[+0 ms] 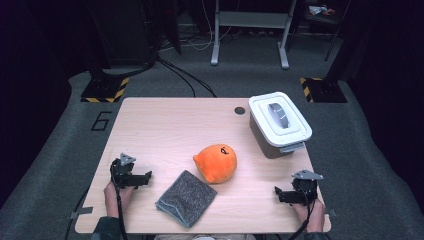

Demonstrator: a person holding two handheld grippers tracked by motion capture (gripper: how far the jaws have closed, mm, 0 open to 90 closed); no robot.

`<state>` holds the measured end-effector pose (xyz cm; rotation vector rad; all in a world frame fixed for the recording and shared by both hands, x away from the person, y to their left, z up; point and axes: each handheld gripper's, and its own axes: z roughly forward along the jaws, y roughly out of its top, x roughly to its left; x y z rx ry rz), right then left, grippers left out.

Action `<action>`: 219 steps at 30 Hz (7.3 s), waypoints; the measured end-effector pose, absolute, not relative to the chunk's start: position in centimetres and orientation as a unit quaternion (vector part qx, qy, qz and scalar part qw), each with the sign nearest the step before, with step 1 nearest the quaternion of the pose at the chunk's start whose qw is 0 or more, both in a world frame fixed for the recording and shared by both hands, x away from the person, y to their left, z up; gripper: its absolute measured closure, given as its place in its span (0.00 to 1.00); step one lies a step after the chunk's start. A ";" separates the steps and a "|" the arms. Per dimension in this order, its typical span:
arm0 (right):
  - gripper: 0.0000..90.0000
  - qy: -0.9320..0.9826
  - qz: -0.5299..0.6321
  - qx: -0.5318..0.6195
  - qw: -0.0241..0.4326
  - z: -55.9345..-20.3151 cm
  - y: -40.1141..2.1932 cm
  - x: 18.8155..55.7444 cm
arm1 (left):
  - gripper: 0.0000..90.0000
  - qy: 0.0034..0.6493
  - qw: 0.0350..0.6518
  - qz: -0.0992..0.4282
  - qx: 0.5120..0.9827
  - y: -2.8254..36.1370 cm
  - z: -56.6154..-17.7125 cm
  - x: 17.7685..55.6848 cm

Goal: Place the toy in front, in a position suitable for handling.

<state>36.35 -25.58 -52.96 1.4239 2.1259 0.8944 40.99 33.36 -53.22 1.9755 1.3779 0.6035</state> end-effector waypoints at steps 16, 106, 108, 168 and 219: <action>0.00 0.767 0.323 0.511 0.217 -53.0 -25.7 36.2 | 0.00 0.525 0.323 0.229 0.753 33.4 -53.2 41.0; 0.32 0.709 0.345 0.561 0.251 -39.6 -30.6 49.2 | 0.00 0.526 0.323 0.229 0.753 33.3 -53.2 41.0; 0.34 0.709 0.343 0.565 0.246 -39.7 -30.8 49.4 | 0.00 0.526 0.323 0.229 0.753 33.3 -53.2 41.0; 0.49 0.724 0.373 0.550 0.186 -39.9 -27.4 48.5 | 0.00 0.526 0.323 0.229 0.753 33.3 -53.2 41.0; 0.51 0.742 0.384 0.521 0.176 -40.1 -21.1 50.2 | 0.00 0.525 0.323 0.228 0.753 33.3 -53.2 41.1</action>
